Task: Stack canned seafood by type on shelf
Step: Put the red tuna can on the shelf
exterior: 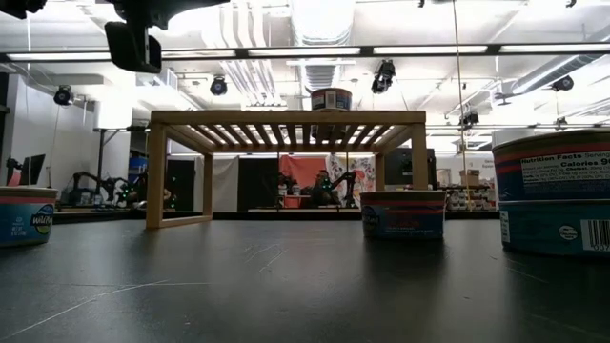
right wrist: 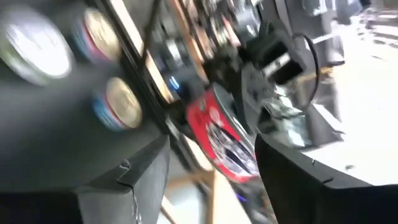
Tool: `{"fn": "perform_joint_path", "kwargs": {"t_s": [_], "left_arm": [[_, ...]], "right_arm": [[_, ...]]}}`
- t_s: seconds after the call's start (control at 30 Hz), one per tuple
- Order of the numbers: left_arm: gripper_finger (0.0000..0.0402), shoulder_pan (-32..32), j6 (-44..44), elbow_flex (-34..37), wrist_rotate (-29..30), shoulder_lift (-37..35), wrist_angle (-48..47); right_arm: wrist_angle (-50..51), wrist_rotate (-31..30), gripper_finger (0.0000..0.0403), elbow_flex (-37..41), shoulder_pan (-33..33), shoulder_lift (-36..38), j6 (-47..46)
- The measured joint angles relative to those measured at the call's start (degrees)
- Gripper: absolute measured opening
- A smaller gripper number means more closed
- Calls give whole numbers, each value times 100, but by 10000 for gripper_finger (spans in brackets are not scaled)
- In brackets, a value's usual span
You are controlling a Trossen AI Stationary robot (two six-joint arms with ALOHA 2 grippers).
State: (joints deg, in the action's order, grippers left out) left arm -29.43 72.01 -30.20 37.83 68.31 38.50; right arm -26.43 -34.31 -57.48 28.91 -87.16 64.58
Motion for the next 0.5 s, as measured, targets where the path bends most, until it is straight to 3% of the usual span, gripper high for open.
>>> {"fn": "perform_joint_path", "kwargs": {"t_s": [0.13,0.5], "left_arm": [[118,2,13,0,-66,0,-15],[118,4,15,0,-245,0,-113]], "right_arm": [[18,-784,237,-521,-4,-537,684],[64,-2058,272,-1420,-54,-1547,2270]]}}
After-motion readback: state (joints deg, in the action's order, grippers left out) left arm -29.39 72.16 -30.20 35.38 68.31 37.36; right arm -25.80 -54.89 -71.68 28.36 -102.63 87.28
